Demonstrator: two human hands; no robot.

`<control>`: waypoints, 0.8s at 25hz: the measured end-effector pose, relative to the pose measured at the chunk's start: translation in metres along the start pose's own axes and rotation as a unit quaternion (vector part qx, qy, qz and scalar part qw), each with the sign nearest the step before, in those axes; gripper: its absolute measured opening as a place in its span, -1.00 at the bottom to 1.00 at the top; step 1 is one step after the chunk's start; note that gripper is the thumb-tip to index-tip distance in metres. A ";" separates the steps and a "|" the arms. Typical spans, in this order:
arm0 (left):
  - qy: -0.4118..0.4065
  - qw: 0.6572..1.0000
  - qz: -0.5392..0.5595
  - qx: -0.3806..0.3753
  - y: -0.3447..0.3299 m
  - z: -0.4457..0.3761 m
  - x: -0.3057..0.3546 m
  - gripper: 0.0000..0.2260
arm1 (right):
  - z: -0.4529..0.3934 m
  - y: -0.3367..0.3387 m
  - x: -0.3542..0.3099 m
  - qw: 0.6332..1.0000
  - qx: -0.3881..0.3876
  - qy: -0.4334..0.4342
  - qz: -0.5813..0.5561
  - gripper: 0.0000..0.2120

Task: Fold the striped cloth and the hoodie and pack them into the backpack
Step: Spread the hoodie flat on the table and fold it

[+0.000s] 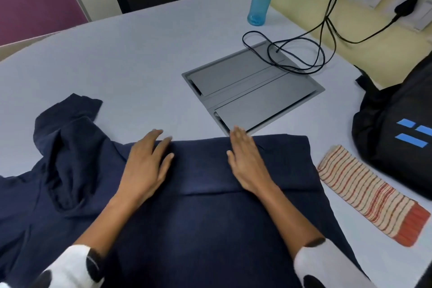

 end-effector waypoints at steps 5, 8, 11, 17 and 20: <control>0.016 0.992 -0.049 -0.116 -0.077 0.013 -0.023 -0.25 | -0.009 -0.075 -0.076 0.986 -0.045 0.108 0.120 -0.39; 0.077 0.991 -0.030 -0.107 -0.069 0.038 -0.047 -0.15 | -0.006 -0.051 -0.024 0.981 -0.007 0.089 0.171 -0.36; 0.130 0.985 -0.050 -0.103 -0.059 0.046 -0.057 -0.08 | -0.004 -0.003 0.082 0.973 0.039 -0.030 0.225 -0.30; 0.243 0.966 -0.052 -0.070 -0.046 0.067 -0.072 -0.10 | -0.008 0.014 0.141 0.977 0.025 -0.090 0.192 -0.19; 0.229 0.968 -0.054 -0.085 -0.042 0.088 -0.070 -0.17 | -0.008 0.014 0.141 0.976 0.022 -0.085 0.198 -0.20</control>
Point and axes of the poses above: each hand's wrist, its own z-axis away from the middle knuckle, its own y-axis out of the back of the hand, x = y × z, the point moved 10 cm from there along -z, towards the middle knuckle, and after that the axes turned 7 degrees about -y, right-handed, at the moved point
